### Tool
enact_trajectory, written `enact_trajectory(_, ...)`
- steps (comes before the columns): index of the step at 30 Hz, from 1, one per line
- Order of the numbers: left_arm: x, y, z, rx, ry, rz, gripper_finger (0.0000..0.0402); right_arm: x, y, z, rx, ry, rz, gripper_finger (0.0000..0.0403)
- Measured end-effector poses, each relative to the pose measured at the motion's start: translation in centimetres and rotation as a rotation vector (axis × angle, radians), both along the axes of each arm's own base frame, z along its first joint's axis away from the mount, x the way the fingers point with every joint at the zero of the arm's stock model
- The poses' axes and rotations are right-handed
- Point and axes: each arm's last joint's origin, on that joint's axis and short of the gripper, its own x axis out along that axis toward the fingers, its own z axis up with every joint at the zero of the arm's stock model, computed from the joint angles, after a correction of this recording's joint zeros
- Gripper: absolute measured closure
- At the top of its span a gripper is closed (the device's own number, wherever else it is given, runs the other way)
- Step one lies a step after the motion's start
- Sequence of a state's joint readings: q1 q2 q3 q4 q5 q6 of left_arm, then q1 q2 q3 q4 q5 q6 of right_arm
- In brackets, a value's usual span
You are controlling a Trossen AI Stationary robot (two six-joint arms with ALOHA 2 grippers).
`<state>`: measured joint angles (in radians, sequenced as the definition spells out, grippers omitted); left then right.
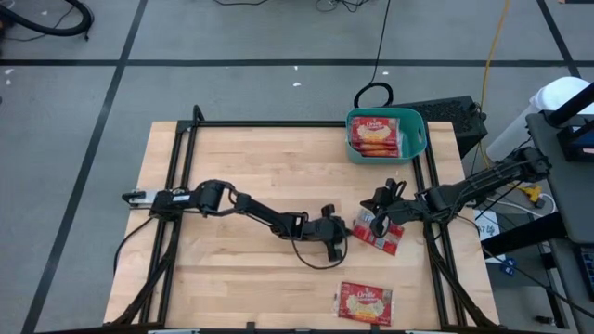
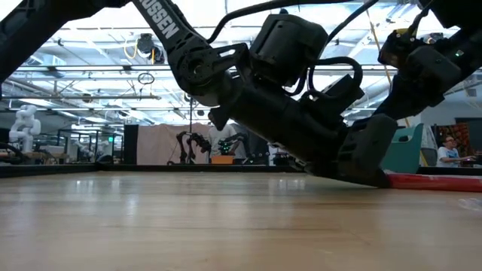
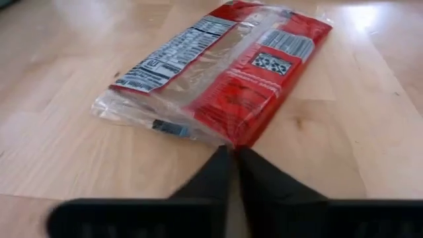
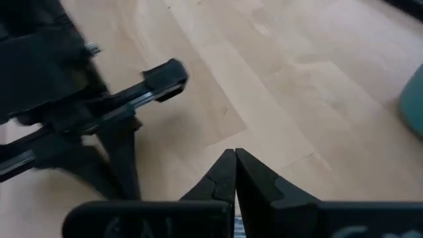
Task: Sort popcorn bags into baskets
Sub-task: Put the red popcorn bag into the blue bin
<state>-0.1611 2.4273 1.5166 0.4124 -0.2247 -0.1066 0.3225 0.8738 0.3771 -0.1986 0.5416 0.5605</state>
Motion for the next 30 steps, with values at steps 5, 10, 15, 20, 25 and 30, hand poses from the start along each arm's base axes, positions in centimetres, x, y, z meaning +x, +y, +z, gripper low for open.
enact_trajectory(5,0.1,0.6,0.2,0.009,-0.012,-0.001,0.039,-0.1,0.4,0.0,0.033,-0.001,0.023,0.0401)
enact_trajectory(10,0.0,0.9,2.2,0.0,-0.024,0.025,0.0397,0.2,1.2,1.0,0.041,-0.025,0.063,0.0401)
enact_trajectory(15,-0.3,0.9,4.9,-0.03,-0.039,0.038,0.0399,0.6,2.3,1.6,0.017,0.033,0.111,0.0388)
enact_trajectory(20,-0.8,1.1,6.8,-0.057,-0.005,0.063,0.04,1.0,3.6,1.4,0.024,0.11,0.123,0.0344)
enact_trajectory(25,-1.2,1.3,7.8,-0.086,0.015,0.086,0.04,1.2,5.1,0.6,0.0,0.174,0.174,0.0286)
enact_trajectory(30,-1.3,1.3,7.7,-0.11,0.031,0.097,0.0401,1.3,6.4,0.3,0.001,0.212,0.192,0.0235)
